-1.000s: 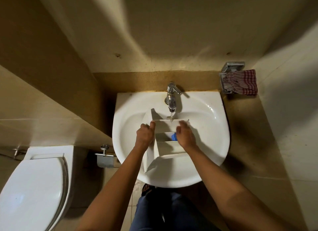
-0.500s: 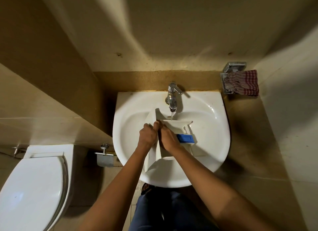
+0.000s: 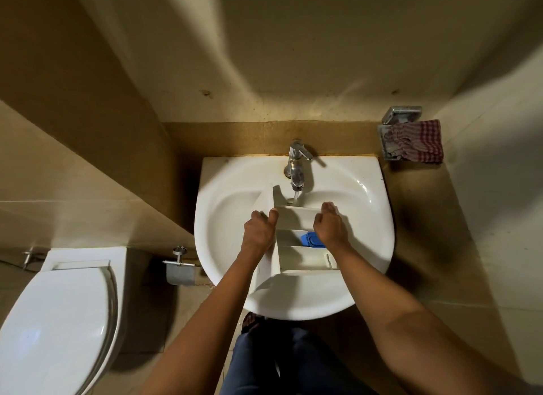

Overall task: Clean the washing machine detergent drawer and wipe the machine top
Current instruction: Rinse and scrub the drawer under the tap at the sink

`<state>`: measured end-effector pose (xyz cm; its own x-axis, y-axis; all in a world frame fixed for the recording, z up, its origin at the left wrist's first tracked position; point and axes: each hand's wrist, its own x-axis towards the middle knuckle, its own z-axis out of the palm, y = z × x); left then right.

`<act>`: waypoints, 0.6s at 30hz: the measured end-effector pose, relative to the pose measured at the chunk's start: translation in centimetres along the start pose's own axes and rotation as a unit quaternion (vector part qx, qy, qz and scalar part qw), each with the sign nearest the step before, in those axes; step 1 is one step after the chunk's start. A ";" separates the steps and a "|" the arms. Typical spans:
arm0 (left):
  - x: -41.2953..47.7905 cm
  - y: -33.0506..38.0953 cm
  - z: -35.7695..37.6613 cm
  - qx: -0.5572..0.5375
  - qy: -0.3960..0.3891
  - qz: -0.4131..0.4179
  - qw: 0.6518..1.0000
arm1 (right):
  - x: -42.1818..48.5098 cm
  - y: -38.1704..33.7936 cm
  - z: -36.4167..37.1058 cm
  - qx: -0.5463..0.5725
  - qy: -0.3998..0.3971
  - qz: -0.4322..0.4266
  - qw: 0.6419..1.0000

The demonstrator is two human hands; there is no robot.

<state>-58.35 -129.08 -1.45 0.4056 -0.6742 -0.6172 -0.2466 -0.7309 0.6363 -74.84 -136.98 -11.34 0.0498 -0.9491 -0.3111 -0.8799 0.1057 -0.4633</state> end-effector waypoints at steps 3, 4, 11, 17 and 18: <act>0.0 0.1 0.1 0.005 0.002 0.001 1.000 | -0.3 -1.5 0.4 0.017 -0.034 0.054 0.998; -0.1 0.1 0.1 0.006 0.005 0.000 1.000 | -0.6 -2.3 0.6 0.029 -0.055 0.058 0.996; 1.0 -0.5 -0.7 -0.004 0.023 -0.018 1.000 | -2.6 -7.6 1.0 0.345 -0.114 -0.029 0.931; 1.0 -0.4 -0.6 -0.019 0.030 -0.028 0.999 | -0.3 -8.7 -1.2 0.735 -0.175 0.302 0.581; 1.0 -0.4 -0.5 -0.022 0.029 -0.030 0.999 | -0.1 -8.6 -1.4 0.750 -0.175 0.318 0.553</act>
<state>-57.40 -129.40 -2.02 0.4688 -0.6214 -0.6277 -0.1813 -0.7632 0.6202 -67.91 -138.23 -6.13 0.2754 -0.4908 -0.8266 0.5970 0.7612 -0.2531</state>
